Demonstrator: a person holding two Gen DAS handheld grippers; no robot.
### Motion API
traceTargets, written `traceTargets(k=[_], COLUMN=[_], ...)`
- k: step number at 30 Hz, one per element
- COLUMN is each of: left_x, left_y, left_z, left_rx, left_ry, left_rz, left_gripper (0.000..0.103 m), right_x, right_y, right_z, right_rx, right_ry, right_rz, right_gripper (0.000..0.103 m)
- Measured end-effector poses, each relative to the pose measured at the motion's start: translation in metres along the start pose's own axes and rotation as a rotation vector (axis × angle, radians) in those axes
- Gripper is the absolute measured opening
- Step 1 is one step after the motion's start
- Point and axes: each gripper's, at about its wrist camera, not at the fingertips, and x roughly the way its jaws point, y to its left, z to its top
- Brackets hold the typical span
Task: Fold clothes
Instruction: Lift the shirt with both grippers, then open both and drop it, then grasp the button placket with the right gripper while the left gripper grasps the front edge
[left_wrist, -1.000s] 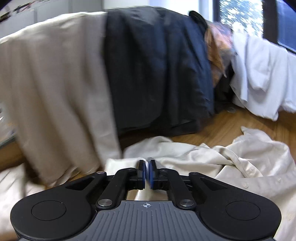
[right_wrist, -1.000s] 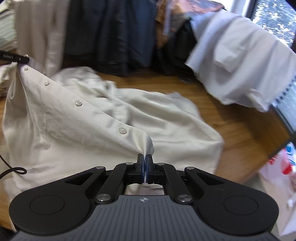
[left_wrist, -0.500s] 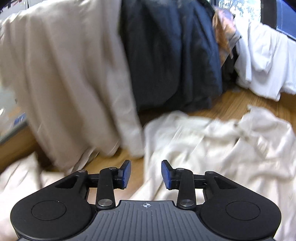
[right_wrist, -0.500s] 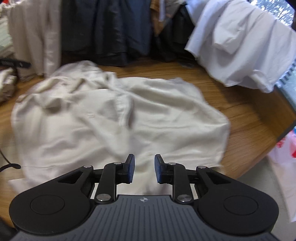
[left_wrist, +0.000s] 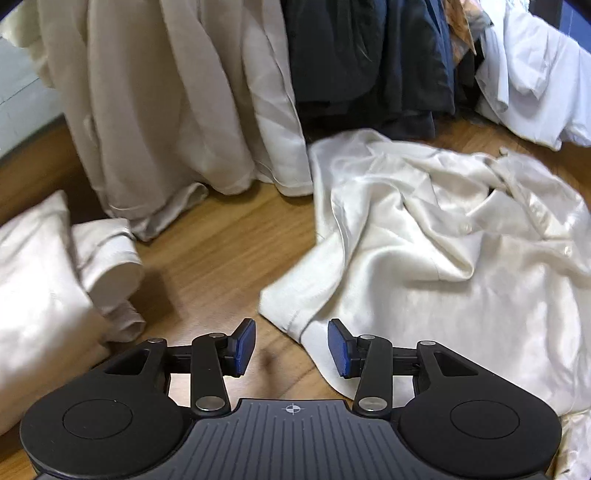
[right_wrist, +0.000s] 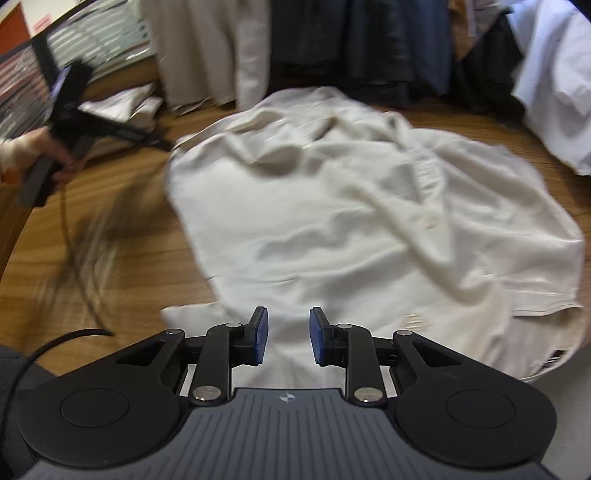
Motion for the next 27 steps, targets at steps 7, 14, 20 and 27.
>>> traceTargets(k=[7, 14, 20, 27], left_x=[0.016, 0.021, 0.014, 0.002], left_y=[-0.005, 0.009, 0.021, 0.007], left_z=[-0.002, -0.001, 0.027, 0.095], left_rx=[0.000, -0.040, -0.016, 0.081], left_ry=[-0.021, -0.040, -0.068, -0.125], left_rz=[0.038, 0.085, 0.039, -0.116], left_gripper=[0.044, 0.006, 0.003, 0.002], right_x=[0.029, 0.065, 0.053, -0.008], right_y=[0.025, 0.042, 0.030, -0.025], right_z=[-0.004, -0.003, 0.002, 0.017], right_rx=[-0.050, -0.133, -0.119, -0.027], right_ry=[0.027, 0.086, 0.077, -0.005], right_rz=[-0.012, -0.020, -0.061, -0.181], right_gripper=[0.041, 0.038, 0.004, 0.004])
